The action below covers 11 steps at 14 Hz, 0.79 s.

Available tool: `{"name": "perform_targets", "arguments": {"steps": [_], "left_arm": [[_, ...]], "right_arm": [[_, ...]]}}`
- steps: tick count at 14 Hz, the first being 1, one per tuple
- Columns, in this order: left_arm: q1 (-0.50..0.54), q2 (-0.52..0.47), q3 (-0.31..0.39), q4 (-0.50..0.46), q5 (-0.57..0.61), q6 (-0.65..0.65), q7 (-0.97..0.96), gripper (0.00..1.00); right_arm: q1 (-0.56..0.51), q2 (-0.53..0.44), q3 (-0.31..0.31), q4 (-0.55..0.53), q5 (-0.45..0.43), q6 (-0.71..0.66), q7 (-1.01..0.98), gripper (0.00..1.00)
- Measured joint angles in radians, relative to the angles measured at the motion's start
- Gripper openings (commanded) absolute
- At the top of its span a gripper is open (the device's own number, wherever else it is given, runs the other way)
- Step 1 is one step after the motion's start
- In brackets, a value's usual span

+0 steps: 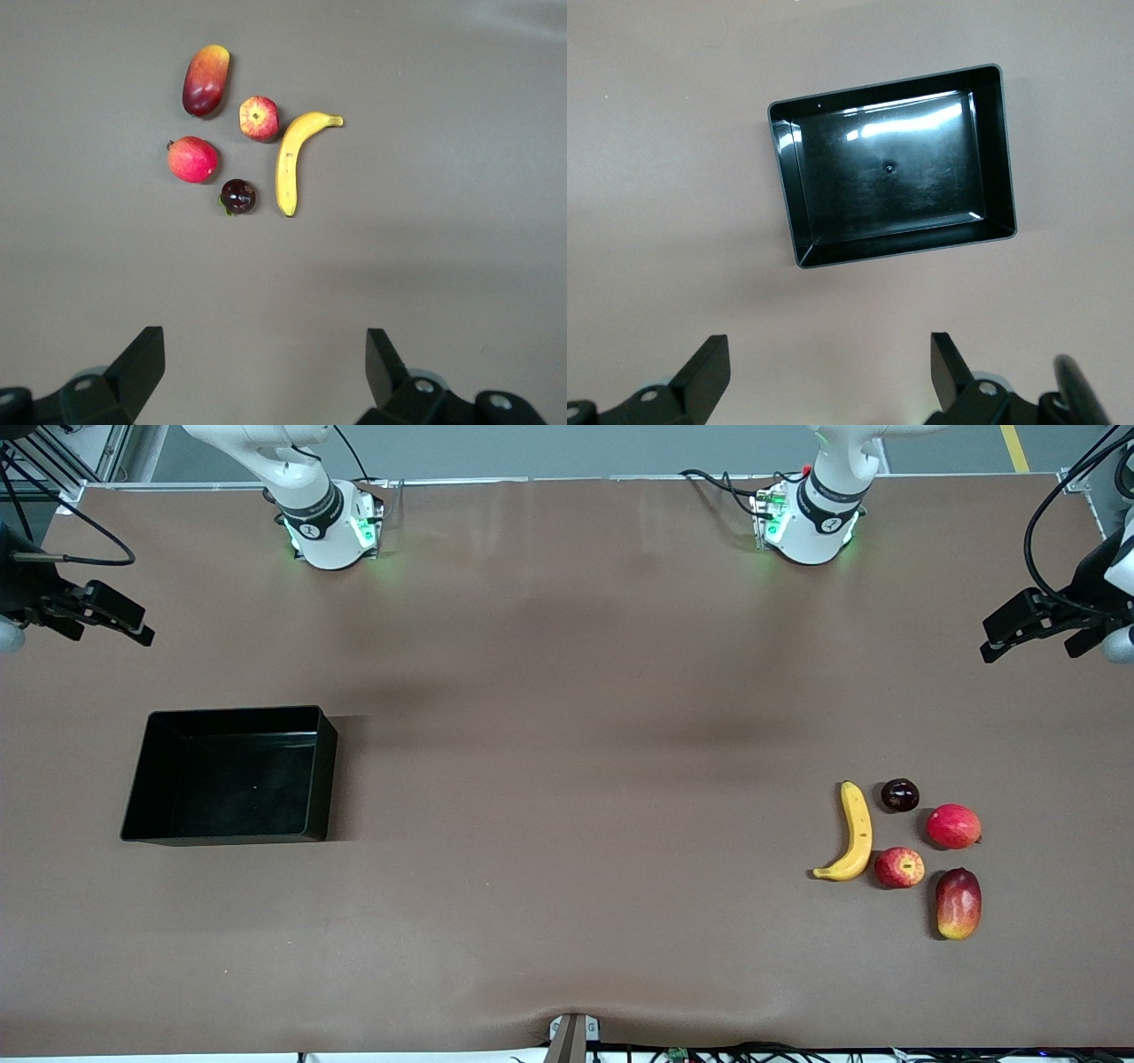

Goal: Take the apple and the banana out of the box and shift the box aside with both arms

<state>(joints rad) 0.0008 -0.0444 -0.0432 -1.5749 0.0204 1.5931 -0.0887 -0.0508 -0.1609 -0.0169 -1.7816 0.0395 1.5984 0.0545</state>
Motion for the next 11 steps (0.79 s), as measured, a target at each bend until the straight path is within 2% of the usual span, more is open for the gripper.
{"name": "perform_targets", "arguments": {"steps": [6, 9, 11], "left_arm": [[0.0, 0.0, 0.002, 0.011, 0.001, 0.0, 0.0, 1.0], [-0.004, 0.003, 0.001, 0.011, 0.001, -0.001, 0.0, 1.0], [-0.005, 0.005, 0.0, 0.011, 0.001, -0.002, 0.0, 1.0]], "right_arm": [[0.029, 0.03, -0.012, 0.065, 0.0, 0.0, -0.001, 1.0], [0.118, 0.064, -0.116, 0.091, 0.003, -0.013, -0.016, 1.0], [0.131, 0.07, -0.156, 0.096, 0.039, -0.019, -0.044, 1.0]]}}
